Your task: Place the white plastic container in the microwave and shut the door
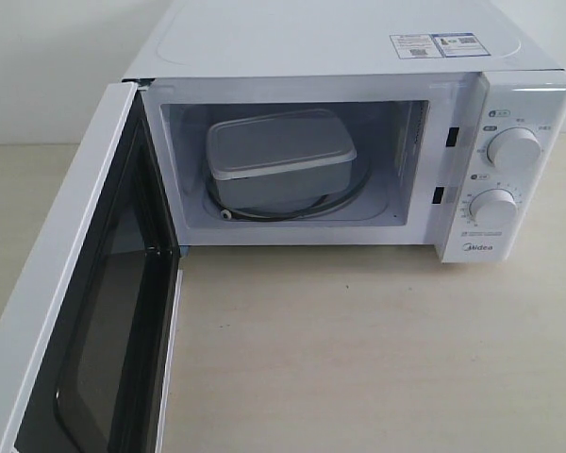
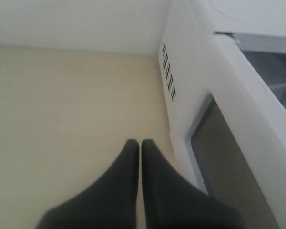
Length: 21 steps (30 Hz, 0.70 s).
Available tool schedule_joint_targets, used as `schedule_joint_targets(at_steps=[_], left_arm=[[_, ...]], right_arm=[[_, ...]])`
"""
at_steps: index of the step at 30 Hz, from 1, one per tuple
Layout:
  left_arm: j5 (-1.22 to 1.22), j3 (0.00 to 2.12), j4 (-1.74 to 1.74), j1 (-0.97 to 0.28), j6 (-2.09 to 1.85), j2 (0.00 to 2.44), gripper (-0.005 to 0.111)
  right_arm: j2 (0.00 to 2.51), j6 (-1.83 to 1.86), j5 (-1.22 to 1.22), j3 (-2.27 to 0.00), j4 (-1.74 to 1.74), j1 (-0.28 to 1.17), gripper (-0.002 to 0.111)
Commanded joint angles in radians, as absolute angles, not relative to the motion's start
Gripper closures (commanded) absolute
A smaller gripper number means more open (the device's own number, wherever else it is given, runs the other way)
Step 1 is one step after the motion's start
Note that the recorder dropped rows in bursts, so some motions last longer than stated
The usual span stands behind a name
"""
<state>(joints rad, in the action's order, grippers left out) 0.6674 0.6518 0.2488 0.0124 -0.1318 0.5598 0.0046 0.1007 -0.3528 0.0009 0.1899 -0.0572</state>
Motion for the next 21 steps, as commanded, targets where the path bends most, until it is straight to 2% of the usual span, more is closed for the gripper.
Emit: schedule_joint_targets(at_steps=[1, 14, 21], left_arm=[[0.802, 0.722, 0.386, 0.015, -0.262, 0.694, 0.102], [0.935, 0.74, 0.773, 0.005, -0.644, 0.961, 0.102], [0.921, 0.74, 0.813, -0.129, -0.652, 0.992, 0.102]], right_arm=[[0.0, 0.105, -0.347, 0.0, 0.187, -0.06, 0.108], [0.0, 0.105, -0.347, 0.0, 0.187, -0.06, 0.108], [0.0, 0.105, -0.347, 0.0, 0.187, -0.06, 0.108]])
